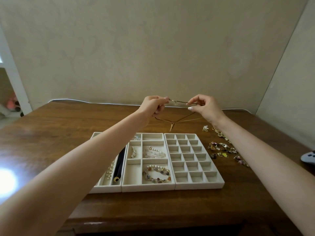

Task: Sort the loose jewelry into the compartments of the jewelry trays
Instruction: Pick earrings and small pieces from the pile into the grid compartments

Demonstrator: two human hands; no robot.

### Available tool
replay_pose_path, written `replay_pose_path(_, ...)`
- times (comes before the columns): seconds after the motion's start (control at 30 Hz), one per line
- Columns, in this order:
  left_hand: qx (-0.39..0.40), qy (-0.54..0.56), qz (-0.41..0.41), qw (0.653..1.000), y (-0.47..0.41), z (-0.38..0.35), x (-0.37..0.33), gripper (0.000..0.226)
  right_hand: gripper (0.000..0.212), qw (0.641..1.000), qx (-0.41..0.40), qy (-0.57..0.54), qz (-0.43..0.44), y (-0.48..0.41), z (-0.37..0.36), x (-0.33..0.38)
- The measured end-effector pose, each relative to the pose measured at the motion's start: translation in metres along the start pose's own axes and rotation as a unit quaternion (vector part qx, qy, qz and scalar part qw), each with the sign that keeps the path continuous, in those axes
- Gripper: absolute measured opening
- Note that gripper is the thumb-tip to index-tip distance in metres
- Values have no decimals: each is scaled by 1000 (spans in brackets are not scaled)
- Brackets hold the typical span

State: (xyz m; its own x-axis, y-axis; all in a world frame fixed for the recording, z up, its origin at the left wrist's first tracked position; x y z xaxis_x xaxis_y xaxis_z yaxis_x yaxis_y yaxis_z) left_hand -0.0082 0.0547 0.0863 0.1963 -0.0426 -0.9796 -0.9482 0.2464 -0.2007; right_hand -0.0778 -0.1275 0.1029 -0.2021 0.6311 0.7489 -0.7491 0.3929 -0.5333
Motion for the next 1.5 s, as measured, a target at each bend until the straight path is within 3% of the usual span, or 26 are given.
replay_pose_path(0.13,38,-129,-64,989,5,-7,4,18,11,992,-82,-59,-75,-2,7,-10)
replay_pose_path(0.27,45,-225,-89,969,5,-10,14,12,9,974,-105,-141,-141,-3,11,-13)
replay_pose_path(0.43,26,-74,8,997,4,-5,23,13,15,931,-105,-280,-208,-1,12,-15)
replay_pose_path(0.53,38,26,68,997,8,-6,26,16,23,907,-75,-343,-231,1,8,-14)
replay_pose_path(0.8,52,-70,28,996,15,-13,25,13,49,882,34,-412,-228,3,-6,5)
replay_pose_path(0.93,54,-214,-33,975,16,-16,30,14,51,898,15,-393,-198,3,-6,8)
replay_pose_path(1.03,16,-257,-44,965,12,-13,33,16,47,913,-21,-367,-175,2,-4,5)
replay_pose_path(1.17,-24,-254,-39,966,8,-8,35,21,44,914,-28,-365,-175,2,-3,1)
replay_pose_path(1.5,112,-182,56,975,17,-8,41,21,26,927,-51,-327,-174,0,3,-7)
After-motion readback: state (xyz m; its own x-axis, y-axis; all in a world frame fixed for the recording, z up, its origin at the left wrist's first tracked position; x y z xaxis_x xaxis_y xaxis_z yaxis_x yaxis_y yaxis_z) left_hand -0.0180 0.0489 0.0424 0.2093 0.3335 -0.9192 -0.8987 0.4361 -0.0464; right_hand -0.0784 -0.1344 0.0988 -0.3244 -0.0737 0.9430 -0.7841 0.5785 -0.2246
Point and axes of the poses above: each hand's wrist, its own y-axis away from the middle knuckle, its own z-axis out of the back of the hand, x = y × z, the point moved 5 cm from there along -y, towards the middle knuckle, and after that the axes turned 13 degrees about -x, right-handed, at the moved point
